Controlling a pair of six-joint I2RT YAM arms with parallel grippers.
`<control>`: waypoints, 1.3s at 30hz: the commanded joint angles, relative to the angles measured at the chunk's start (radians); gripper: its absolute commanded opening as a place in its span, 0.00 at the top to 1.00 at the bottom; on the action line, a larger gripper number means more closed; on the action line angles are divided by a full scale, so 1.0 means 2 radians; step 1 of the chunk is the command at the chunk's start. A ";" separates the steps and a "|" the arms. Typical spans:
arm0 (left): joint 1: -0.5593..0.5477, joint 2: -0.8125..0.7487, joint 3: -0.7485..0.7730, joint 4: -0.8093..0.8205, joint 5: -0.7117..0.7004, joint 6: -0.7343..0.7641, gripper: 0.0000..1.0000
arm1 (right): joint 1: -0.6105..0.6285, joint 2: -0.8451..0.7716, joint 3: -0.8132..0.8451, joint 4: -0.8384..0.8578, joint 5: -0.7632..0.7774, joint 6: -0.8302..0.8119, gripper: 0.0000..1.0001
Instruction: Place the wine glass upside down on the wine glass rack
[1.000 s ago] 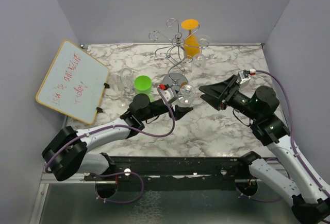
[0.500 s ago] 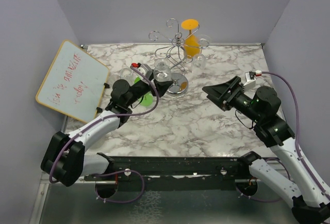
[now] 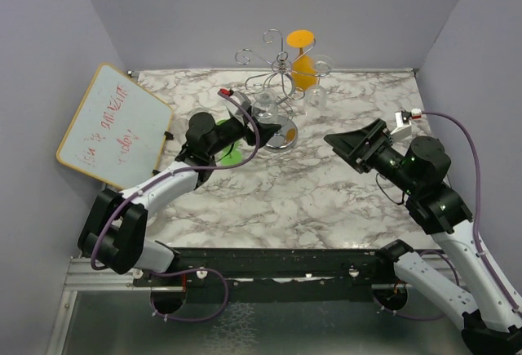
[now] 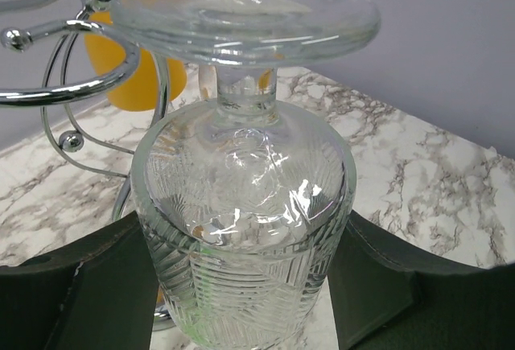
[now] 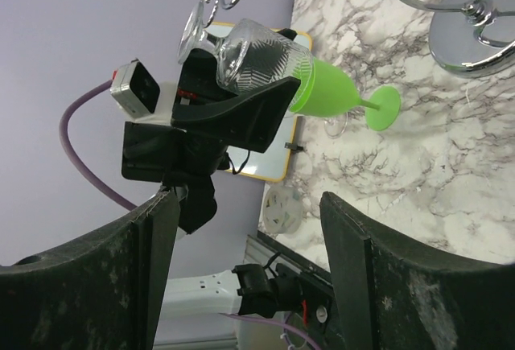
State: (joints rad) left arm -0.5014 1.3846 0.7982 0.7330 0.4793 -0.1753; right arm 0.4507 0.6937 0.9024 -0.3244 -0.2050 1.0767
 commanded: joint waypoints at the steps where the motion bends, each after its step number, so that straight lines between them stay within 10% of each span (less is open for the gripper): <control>1: 0.001 0.010 0.031 0.012 -0.009 0.009 0.90 | 0.002 -0.001 0.009 -0.014 0.018 -0.014 0.25; 39: 0.001 0.059 0.058 0.036 -0.165 0.042 0.91 | 0.002 -0.010 0.023 -0.009 0.015 -0.032 0.25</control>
State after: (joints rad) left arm -0.5026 1.5414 0.9245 0.7013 0.2356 -0.1001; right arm 0.4507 0.6849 0.9310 -0.3401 -0.1913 1.0195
